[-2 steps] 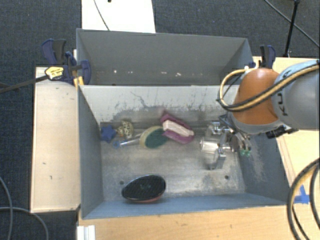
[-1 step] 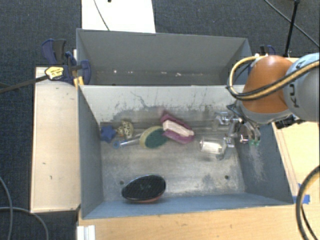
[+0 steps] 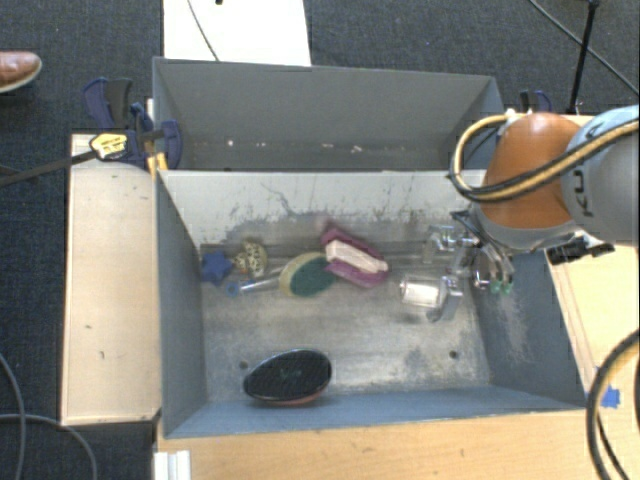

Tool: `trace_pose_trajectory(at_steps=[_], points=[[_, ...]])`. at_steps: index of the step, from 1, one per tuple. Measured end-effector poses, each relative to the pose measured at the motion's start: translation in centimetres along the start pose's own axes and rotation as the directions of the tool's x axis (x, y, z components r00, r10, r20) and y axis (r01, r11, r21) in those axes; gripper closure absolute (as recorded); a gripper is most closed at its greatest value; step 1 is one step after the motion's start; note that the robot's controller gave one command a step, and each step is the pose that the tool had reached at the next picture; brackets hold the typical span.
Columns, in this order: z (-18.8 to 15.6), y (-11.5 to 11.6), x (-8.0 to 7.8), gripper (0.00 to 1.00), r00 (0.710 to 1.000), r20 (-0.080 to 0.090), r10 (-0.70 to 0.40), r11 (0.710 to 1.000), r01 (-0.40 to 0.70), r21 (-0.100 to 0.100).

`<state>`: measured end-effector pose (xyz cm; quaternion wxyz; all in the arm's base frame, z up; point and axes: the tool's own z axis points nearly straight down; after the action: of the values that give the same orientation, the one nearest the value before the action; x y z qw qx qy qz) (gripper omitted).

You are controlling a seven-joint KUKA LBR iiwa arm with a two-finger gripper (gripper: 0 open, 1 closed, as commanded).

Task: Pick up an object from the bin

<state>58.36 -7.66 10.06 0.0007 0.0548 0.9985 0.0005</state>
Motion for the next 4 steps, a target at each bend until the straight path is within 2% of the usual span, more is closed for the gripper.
trace_pose_trajectory(at_steps=[1, 2, 3, 4], points=[[3.1, -0.6, -0.6, 0.00, 0.994, -0.002, 0.107, 0.994, -0.107, 0.000], [3.0, -0.6, -0.7, 0.00, 0.995, 0.000, 0.104, 0.995, -0.104, 0.000], [3.0, -0.6, -0.7, 1.00, 0.995, -0.001, 0.103, 0.995, -0.103, 0.000], [2.0, -0.6, -0.8, 1.00, 0.995, 0.004, 0.099, 0.995, -0.099, 0.001]])
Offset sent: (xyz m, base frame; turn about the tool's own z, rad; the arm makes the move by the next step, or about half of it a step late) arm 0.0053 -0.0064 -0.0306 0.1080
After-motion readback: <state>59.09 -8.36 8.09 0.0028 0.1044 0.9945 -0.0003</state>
